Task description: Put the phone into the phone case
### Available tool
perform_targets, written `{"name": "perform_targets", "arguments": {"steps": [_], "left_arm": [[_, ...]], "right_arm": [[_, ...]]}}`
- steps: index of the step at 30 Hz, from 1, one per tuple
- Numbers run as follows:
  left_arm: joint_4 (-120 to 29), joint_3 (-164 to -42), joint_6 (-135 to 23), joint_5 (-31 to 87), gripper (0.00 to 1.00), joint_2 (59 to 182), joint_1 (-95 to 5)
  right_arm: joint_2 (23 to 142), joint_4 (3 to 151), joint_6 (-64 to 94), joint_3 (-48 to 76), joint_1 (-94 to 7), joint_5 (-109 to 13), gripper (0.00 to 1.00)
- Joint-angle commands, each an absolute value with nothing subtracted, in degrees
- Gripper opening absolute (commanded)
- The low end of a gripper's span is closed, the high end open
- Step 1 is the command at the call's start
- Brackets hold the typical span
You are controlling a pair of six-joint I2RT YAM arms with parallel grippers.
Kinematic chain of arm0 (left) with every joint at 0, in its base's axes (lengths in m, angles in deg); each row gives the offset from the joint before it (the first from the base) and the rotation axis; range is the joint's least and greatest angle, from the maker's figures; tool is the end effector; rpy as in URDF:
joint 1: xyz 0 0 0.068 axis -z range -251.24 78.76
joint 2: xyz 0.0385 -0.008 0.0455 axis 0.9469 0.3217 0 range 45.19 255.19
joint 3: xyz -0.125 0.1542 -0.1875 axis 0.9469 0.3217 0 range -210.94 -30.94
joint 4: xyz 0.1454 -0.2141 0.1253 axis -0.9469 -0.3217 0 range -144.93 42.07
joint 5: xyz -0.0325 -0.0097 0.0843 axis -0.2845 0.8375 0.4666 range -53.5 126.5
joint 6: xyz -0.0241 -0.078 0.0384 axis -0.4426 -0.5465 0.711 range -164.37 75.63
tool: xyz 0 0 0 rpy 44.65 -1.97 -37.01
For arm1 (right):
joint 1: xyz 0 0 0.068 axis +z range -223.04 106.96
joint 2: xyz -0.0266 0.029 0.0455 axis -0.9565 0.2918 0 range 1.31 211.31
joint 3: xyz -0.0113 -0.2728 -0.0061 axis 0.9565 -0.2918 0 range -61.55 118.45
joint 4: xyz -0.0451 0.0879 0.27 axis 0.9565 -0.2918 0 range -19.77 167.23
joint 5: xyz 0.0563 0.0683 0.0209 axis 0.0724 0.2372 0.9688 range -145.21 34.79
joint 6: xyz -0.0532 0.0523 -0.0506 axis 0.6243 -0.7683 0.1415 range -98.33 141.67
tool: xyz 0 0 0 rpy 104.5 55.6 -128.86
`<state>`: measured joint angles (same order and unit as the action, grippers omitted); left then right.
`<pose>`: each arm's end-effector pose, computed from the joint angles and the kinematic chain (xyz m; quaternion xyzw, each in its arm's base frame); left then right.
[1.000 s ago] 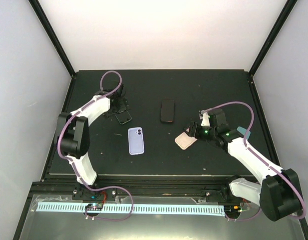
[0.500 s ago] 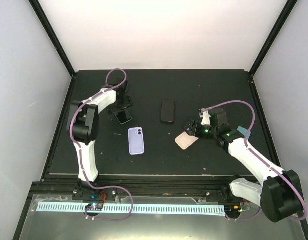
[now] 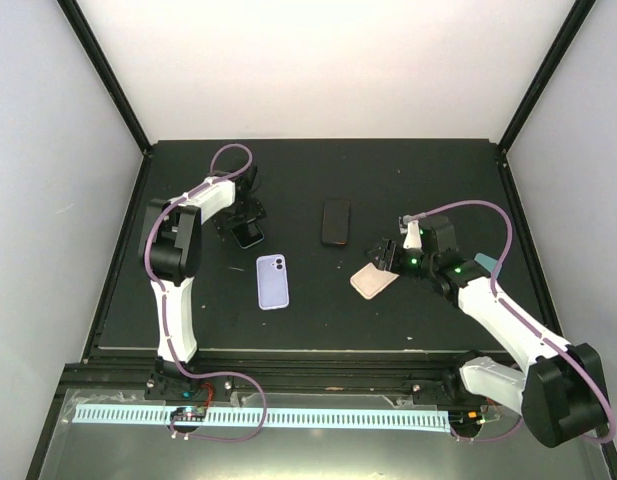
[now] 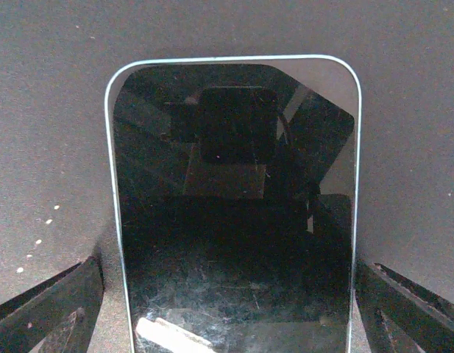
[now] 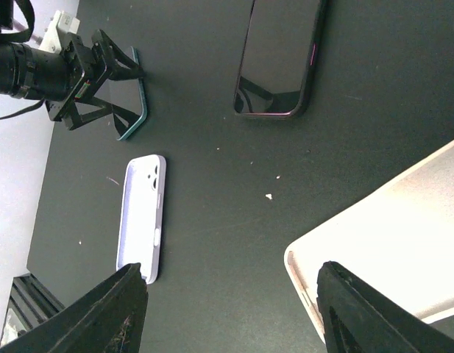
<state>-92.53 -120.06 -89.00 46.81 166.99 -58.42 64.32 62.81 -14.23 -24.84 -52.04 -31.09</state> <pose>0.4467 -0.0867 0.0919 -0.2809 0.9492 0.0253 0.1397 0.2523 0.1320 0.1858 0.0289 0.8926 0.3612 0.2681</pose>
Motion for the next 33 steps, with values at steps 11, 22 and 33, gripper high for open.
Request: {"name": "perform_targets", "arguments": {"steps": [11,22,33], "left_arm": [[-88.7,-117.6,-91.4,39.5,0.74,169.2,-58.1],[-87.9,-114.6,-87.9,40.4,0.59,163.3,-56.7],[-82.3,-109.6,-75.0,39.4,0.49,152.0,-52.3]], "right_arm": [[59.6,62.7,-12.8,-24.6,-52.2,-32.4,0.65],[55.9,61.8,-13.7,-25.5,-52.2,-31.1,0.66],[53.2,59.8,-12.6,-25.8,-52.3,-32.1,0.67]]}}
